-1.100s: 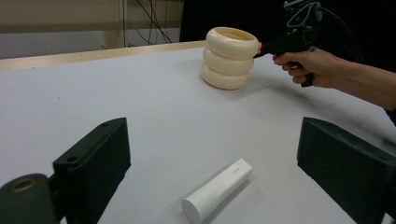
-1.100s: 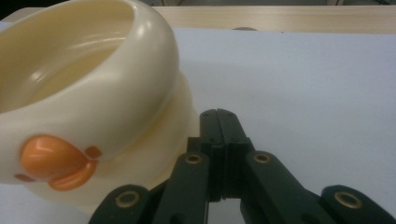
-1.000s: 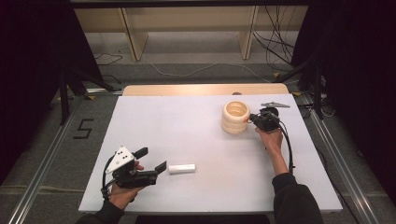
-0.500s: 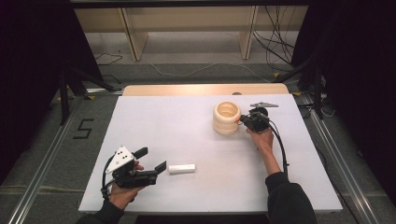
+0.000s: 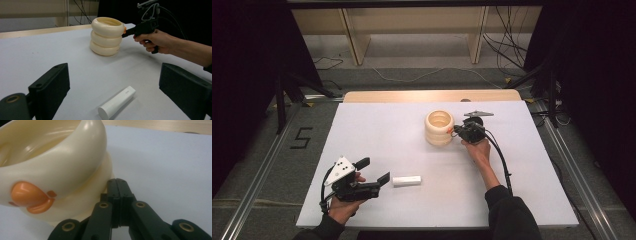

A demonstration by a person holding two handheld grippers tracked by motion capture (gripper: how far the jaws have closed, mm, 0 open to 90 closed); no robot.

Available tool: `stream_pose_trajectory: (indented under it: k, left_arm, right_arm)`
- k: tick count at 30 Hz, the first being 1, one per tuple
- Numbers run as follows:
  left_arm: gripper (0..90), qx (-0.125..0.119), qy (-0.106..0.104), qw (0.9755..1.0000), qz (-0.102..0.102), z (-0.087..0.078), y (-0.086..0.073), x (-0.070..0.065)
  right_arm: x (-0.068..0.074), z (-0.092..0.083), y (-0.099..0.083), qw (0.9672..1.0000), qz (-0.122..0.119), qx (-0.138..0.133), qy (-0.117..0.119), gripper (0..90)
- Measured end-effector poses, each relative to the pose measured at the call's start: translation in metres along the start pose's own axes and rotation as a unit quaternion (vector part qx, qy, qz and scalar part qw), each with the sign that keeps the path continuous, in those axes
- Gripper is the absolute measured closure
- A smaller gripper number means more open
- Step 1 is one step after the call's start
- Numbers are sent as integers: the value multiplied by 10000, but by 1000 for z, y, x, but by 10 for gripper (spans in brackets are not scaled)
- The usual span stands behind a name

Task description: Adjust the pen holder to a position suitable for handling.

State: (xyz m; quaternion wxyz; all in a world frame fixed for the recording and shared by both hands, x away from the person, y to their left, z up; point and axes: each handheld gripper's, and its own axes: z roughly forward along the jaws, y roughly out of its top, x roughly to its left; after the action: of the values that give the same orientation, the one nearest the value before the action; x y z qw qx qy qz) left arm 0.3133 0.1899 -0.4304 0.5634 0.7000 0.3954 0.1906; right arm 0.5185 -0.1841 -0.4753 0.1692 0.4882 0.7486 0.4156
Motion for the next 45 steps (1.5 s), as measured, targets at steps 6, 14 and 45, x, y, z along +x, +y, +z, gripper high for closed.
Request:
stream_pose_trajectory:
  k: [6, 14, 45]
  left_arm:
    - [87, -13, 2, 10000, -5, -1, 0, 0]
    - [87, -11, 17, 10000, -3, -1, 0, 0]
    - [87, -28, 65, 10000, -52, -3, 0, 2]
  right_arm:
    - [7, 2, -3, 9999, -89, 113, -19, 900]
    - [12, -1, -2, 9998, -159, 107, 23, 899]
    - [16, -72, 7, 9974, -145, -549, 446, 572]
